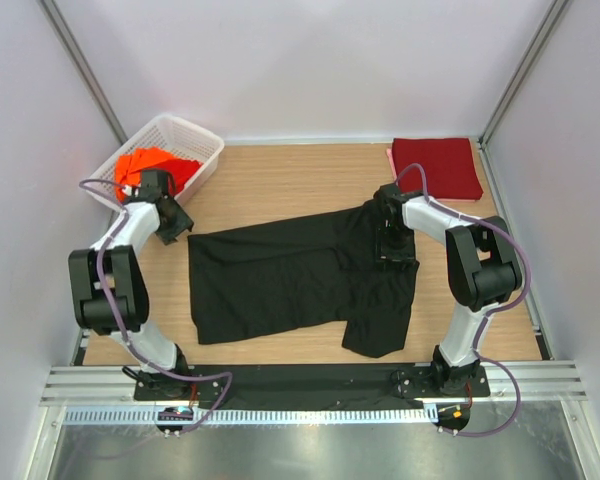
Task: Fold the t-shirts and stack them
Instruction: Fold the tshirt
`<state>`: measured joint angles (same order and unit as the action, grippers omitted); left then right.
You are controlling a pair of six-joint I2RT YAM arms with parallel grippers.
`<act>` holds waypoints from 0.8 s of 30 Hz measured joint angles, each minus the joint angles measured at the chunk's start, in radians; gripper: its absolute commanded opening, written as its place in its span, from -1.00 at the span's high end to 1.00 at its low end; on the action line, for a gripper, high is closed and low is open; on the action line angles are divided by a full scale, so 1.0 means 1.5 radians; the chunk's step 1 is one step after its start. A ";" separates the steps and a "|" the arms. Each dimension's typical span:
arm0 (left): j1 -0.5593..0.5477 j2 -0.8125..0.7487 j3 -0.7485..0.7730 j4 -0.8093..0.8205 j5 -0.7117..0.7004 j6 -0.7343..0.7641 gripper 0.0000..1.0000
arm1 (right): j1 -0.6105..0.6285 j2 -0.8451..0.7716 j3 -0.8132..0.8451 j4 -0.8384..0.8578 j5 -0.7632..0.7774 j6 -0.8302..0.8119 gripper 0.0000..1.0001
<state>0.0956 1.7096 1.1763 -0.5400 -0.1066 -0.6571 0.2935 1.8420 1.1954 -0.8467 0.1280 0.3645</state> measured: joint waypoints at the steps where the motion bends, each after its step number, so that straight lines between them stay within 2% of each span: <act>1: -0.003 -0.019 -0.008 -0.007 0.000 0.002 0.06 | 0.000 0.000 0.001 -0.002 0.000 0.000 -0.08; 8: -0.056 -0.196 -0.051 -0.061 0.004 0.023 0.21 | 0.005 -0.004 0.012 0.001 0.002 0.003 -0.09; 13: -0.103 -0.265 -0.090 -0.069 0.012 0.042 0.38 | 0.008 -0.027 0.030 -0.001 0.003 0.003 -0.08; 14: -0.107 -0.263 -0.097 -0.068 0.019 0.042 0.51 | 0.009 -0.029 0.040 -0.001 0.003 0.003 -0.09; 16: -0.110 -0.241 -0.103 -0.067 0.030 0.040 0.60 | 0.010 -0.030 0.065 -0.002 0.003 0.003 -0.08; 24: -0.110 -0.047 -0.104 -0.055 0.024 0.042 0.64 | 0.017 -0.027 0.115 -0.006 0.008 0.003 -0.09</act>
<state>-0.0700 1.6386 1.0210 -0.6224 -0.0700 -0.5938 0.3191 1.8008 1.3674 -0.8551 0.1394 0.3683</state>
